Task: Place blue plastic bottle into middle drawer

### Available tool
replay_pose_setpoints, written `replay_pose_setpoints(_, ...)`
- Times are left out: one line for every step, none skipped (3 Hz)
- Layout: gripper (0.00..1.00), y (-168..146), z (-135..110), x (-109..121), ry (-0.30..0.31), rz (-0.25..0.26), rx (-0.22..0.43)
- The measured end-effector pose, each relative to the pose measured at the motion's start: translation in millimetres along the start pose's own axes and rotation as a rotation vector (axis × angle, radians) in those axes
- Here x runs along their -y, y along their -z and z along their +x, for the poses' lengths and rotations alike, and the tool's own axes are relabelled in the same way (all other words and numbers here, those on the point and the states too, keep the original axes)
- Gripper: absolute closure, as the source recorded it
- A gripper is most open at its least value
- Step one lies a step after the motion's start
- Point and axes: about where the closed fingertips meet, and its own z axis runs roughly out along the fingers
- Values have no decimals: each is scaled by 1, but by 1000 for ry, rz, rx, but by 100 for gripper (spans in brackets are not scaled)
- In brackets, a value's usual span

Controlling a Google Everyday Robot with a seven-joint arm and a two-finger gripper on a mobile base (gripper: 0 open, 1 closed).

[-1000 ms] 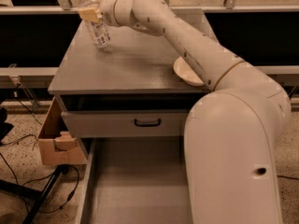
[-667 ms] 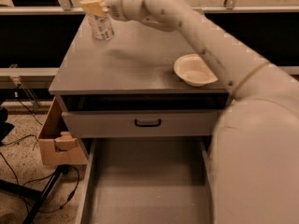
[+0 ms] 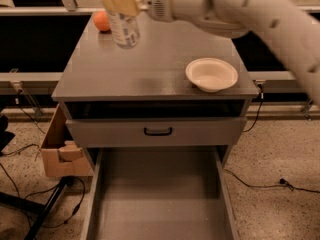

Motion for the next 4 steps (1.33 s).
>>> replay_pose_setpoints(100,78,14,-40,-11,-46,-100)
replay_pose_setpoints(100,145,71,-75,-82,-71,-180)
replay_pose_setpoints(100,187,139,-107,-184,-62,-168)
replay_pose_setpoints(100,204,217,-141,-301,10,-85)
